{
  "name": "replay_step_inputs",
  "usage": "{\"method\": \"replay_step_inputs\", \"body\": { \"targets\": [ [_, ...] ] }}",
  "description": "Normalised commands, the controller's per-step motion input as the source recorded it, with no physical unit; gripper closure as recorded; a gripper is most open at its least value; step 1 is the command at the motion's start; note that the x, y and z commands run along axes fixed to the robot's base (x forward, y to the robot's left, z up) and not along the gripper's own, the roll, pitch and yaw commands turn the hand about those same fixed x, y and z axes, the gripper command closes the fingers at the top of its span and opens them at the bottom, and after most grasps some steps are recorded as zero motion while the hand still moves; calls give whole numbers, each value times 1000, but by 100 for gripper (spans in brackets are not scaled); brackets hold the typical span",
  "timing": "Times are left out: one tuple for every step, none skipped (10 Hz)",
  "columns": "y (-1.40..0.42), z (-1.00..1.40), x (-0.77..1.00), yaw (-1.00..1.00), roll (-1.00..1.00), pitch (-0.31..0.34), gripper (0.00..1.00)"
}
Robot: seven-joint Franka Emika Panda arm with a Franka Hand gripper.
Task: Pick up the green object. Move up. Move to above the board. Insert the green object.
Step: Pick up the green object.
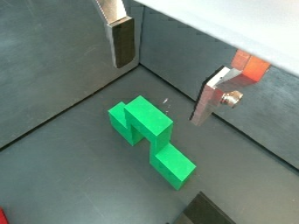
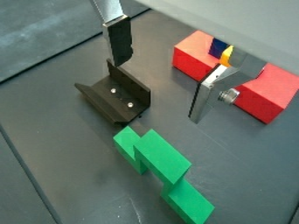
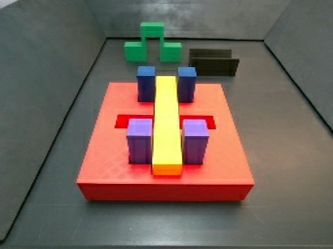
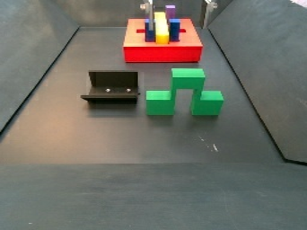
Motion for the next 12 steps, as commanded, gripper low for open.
{"method": "replay_step_inputs", "body": {
  "targets": [
    [0, -23, 0, 0, 6, 0, 0],
    [77, -169, -11, -100, 121, 27, 0],
    [243, -257, -69, -197, 151, 29, 0],
    [271, -343, -123, -203, 147, 4, 0],
    [254, -374, -40, -174, 137, 1, 0],
    [17, -391, 0, -71, 109, -3, 0],
    [0, -486, -97, -51, 56, -143, 0],
    [0, -423, -123, -17, 0, -199, 0],
    [0, -320, -177, -26, 0, -180, 0],
    [3, -240, -169, -26, 0, -131, 0],
    [31, -214, -214, -29, 0, -127, 0],
    [23, -209, -220, -37, 0, -126, 0]
  ]
}}
